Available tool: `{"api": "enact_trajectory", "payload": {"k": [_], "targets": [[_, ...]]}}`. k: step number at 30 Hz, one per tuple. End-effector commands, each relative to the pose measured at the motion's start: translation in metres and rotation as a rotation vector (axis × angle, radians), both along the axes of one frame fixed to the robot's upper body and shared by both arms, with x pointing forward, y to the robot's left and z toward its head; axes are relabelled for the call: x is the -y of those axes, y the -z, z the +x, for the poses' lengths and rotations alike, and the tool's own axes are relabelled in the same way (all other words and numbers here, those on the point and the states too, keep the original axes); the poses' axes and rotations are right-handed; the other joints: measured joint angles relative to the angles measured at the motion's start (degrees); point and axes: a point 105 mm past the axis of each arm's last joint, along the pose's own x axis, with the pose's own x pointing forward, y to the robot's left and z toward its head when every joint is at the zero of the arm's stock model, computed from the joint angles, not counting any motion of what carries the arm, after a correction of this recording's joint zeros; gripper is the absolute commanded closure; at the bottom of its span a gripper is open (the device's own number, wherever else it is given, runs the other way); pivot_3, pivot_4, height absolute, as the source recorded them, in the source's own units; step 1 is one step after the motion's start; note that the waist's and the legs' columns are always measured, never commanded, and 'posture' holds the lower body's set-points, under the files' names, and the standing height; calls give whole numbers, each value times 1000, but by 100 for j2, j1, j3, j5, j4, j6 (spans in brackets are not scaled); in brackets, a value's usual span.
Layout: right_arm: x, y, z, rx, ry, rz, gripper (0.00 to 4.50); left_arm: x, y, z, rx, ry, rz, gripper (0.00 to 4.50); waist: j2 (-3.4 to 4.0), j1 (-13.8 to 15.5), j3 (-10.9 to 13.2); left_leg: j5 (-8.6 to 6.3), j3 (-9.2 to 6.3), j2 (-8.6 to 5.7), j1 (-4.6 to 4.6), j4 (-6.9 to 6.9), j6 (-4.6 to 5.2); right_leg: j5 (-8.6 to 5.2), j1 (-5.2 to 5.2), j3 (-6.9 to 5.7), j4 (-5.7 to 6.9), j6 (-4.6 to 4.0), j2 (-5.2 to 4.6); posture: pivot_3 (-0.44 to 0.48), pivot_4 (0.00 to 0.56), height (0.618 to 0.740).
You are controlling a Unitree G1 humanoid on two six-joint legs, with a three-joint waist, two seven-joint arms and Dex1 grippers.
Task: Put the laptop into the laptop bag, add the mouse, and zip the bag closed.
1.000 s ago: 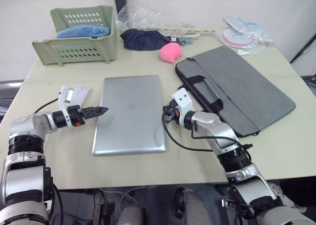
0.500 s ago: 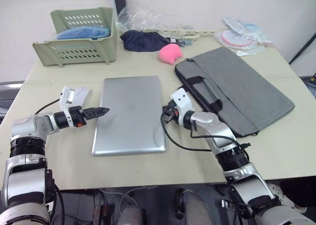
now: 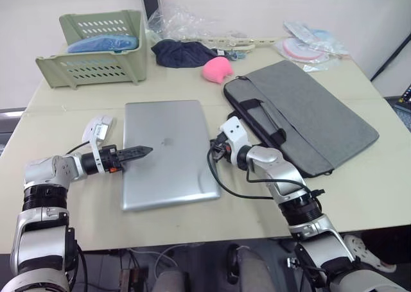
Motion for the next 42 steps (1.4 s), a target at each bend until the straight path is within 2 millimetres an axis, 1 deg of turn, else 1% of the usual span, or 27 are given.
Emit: {"api": "enact_trajectory", "payload": {"k": [1,5,7,10,11,12,13,14,16,17,18,22,25,27,28,30,32,35,36,38,40,42], "targets": [[-25,-2,-15,-11,-116,26,4486,20,-7,-3,24,90,-50,0,0,0,0,0,0,0,0,0,0,0,0,0,0,0,0,0,150,740],[-26,-1,-16,-8,-123,23,4486,18,-7,0,28,63,-55,0,0,2,0,0,-1,0,0,0,0,0,0,1,0,0,0,0,150,740],[-26,-1,-17,-4,-129,15,4486,14,-8,6,35,22,-61,0,0,8,0,0,-2,0,-1,0,0,0,0,1,0,0,0,0,150,740],[-26,0,-17,-7,-128,17,4500,10,-12,11,42,-13,-93,762,0,10,0,0,-2,0,-1,1,0,0,0,2,0,0,0,0,150,740],[-26,0,-17,-7,-127,17,4500,9,-13,10,46,-13,-98,1186,0,2,0,0,-2,0,-2,1,0,0,0,2,-1,0,0,0,150,740],[-26,0,-17,-7,-127,17,4500,9,-13,10,47,-12,-98,1333,0,-12,0,0,-2,0,-1,1,0,0,0,2,-1,0,0,0,150,740],[-25,0,-18,-8,-128,17,4500,9,-14,10,48,-12,-100,1877,0,-15,0,0,-1,1,-1,0,0,0,0,1,0,0,0,0,150,740],[-25,0,-18,-8,-129,17,4500,9,-14,10,49,-10,-102,2168,0,-16,0,0,-1,1,-1,0,0,0,-1,0,0,0,1,0,150,740],[-25,0,-19,-8,-129,18,4500,10,-14,9,51,-3,-103,2941,-2,-9,0,0,-1,1,-2,0,0,0,-1,0,0,0,1,0,150,740],[-25,0,-19,-8,-130,18,4500,10,-14,9,51,-1,-104,3115,-4,-8,-1,0,-2,1,-2,1,0,0,-2,-1,0,0,1,0,150,740],[-26,0,-19,-8,-130,18,4500,11,-15,8,50,1,-110,3495,-4,-8,-1,0,-2,1,-2,1,0,0,-1,0,0,0,0,0,150,740],[-24,-2,-22,-3,-126,23,4500,14,-15,6,47,18,-131,3940,-5,-7,-2,0,-5,1,-3,0,0,0,-1,0,-1,0,0,0,150,740],[-15,-9,-22,21,-104,20,4500,15,-17,5,58,17,-144,4038,-7,-8,-3,0,-5,1,-3,0,0,0,-1,0,-2,0,0,0,150,740],[-6,-16,-21,40,-78,21,4500,16,-20,1,69,30,-155,4047,-7,-5,-3,0,-6,1,-4,0,0,0,-1,0,-2,0,0,0,150,740],[3,-22,-20,57,-56,19,4500,17,-20,-1,70,36,-155,4063,-7,-3,-2,0,-6,1,-7,0,0,0,-1,0,-4,0,0,0,150,740],[24,-41,-21,108,-14,3,4500,17,-18,-6,64,38,-135,4078,-5,-3,-1,-1,-10,1,-7,0,1,0,-2,-1,-6,0,0,0,150,740],[34,-51,-23,131,6,-5,4500,17,-17,-8,59,29,-121,4105,-5,2,1,-1,-10,1,-11,-1,2,0,-4,0,-10,0,0,0,150,740],[57,-82,-31,190,49,-28,4500,11,-19,-11,59,-13,-128,4108,-5,5,1,-2,-10,1,-11,-3,2,0,-3,-1,-14,0,0,0,150,740],[63,-90,-33,203,60,-37,4500,10,-19,-12,56,-28,-134,4108,-4,12,1,-2,-9,3,-9,-4,2,0,-3,-1,-13,0,1,0,150,740],[75,-100,-36,221,93,-62,4500,9,-19,-15,47,-43,-145,4108,-7,19,2,-5,-9,3,-11,-4,6,0,-4,-1,-16,0,0,0,150,740],[92,-110,-35,238,145,-93,4500,9,-13,-18,21,-60,-139,4108,-8,25,3,-5,-9,3,-12,-5,6,0,-4,-1,-20,0,1,0,150,740],[105,-120,-33,266,182,-121,4500,9,-8,-20,-11,-84,-138,4108,-8,43,3,-6,-7,4,-10,-6,5,0,-4,0,-18,0,1,0,150,740]]}}
